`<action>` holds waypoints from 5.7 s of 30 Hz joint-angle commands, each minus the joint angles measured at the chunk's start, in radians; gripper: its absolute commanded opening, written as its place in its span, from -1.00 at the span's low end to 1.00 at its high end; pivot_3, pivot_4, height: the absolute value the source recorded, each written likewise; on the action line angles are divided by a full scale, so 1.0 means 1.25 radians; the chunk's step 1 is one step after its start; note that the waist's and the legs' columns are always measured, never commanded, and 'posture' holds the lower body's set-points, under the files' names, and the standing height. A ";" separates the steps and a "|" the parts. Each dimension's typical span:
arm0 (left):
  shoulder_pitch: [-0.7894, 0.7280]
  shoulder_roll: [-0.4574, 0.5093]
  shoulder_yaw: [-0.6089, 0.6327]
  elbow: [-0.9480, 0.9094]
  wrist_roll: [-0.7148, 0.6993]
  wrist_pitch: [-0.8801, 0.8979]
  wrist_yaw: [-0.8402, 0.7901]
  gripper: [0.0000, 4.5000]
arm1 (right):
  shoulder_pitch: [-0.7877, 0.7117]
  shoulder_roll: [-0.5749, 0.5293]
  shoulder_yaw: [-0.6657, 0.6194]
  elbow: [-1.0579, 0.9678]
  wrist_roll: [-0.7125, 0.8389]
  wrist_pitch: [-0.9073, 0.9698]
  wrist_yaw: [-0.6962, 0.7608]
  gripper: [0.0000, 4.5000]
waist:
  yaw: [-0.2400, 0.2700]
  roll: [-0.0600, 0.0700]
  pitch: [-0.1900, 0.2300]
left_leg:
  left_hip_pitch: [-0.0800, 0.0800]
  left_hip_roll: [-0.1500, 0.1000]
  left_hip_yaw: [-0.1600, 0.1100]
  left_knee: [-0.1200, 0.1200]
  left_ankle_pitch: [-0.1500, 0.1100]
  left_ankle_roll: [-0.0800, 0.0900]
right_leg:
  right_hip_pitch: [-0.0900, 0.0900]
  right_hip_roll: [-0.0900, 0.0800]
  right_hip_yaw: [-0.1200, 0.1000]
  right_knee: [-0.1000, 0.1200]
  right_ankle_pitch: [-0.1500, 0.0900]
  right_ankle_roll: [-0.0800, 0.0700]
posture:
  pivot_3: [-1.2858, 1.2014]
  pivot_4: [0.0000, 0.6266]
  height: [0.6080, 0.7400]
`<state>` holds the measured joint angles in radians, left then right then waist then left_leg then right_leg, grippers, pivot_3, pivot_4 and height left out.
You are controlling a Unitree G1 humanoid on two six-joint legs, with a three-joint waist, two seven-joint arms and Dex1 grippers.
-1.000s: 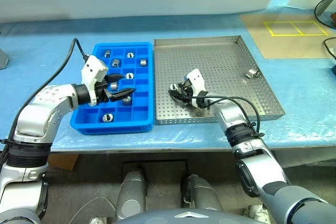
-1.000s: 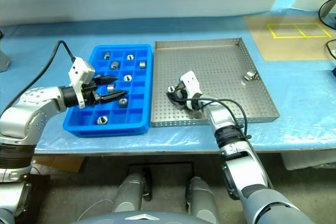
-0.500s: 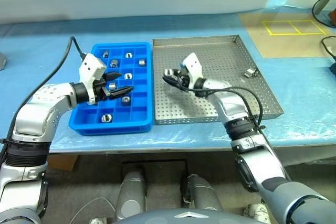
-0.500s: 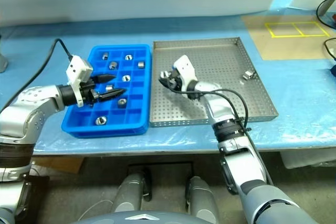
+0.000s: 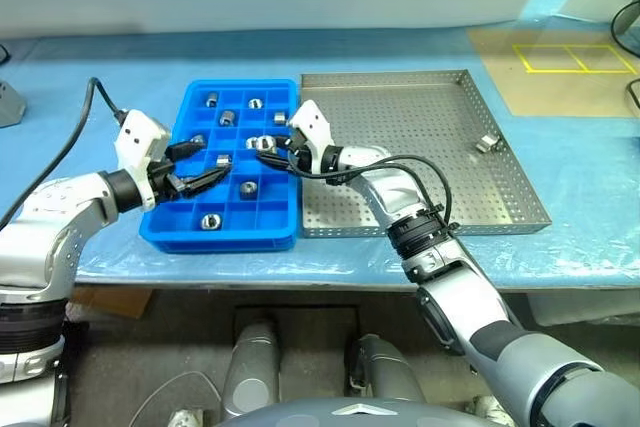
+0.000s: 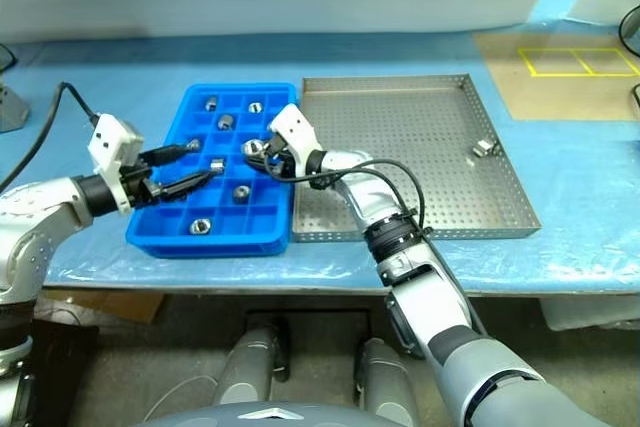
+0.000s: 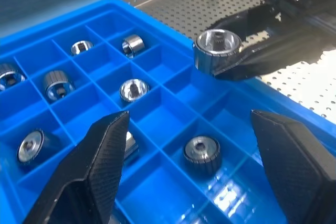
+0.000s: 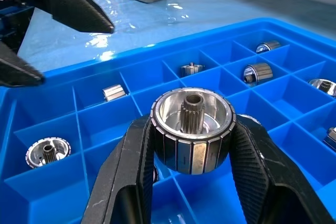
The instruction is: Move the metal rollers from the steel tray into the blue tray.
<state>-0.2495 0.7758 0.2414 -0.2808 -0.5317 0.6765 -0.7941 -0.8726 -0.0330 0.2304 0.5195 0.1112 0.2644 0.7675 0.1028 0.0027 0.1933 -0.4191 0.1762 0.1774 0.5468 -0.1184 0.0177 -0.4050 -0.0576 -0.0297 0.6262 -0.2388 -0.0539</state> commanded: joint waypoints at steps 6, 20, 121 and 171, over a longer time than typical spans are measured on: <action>0.042 0.011 0.043 -0.090 -0.043 0.032 0.018 0.72 | -0.040 0.025 -0.012 0.081 -0.013 -0.063 -0.007 -0.29 | 0.002 0.000 0.000 | 0.000 0.000 0.000 0.000 0.000 0.000 | 0.000 0.000 0.000 0.001 0.000 0.000 | 0.18 -0.52 1.00; 0.021 0.009 0.017 -0.079 -0.045 0.032 0.020 0.72 | -0.049 0.020 -0.031 0.156 -0.035 -0.110 -0.033 -0.29 | 0.002 0.000 0.000 | 0.000 0.000 0.000 0.000 0.000 0.000 | 0.000 0.000 0.000 0.000 0.000 0.000 | 0.16 -0.52 1.00; -0.071 -0.160 -0.203 -0.032 -0.013 0.054 -0.009 0.72 | 0.156 -0.130 -0.464 -0.176 0.061 0.189 -0.855 -0.75 | -0.047 0.001 0.001 | 0.001 -0.001 0.001 0.012 0.001 -0.001 | -0.002 0.000 0.004 0.011 0.000 0.003 | -0.04 -0.52 1.00; -0.149 -0.209 -0.229 0.071 0.034 -0.032 0.004 0.72 | 0.150 -0.134 -0.405 -0.133 -0.008 0.167 -0.755 -0.57 | -0.047 0.001 0.001 | 0.001 -0.001 0.001 0.011 0.001 -0.002 | -0.002 0.000 0.005 0.011 0.001 0.002 | -0.05 -0.52 1.00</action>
<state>-0.4216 0.5162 -0.0481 -0.1758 -0.4889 0.6537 -0.7815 -0.6803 -0.1889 -0.2630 0.4135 0.0864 0.5100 -0.1870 0.0443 0.0043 0.1940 -0.4184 0.1746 0.1789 0.5602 -0.1165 0.0147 -0.4079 -0.0573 -0.0236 0.6404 -0.2380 -0.0508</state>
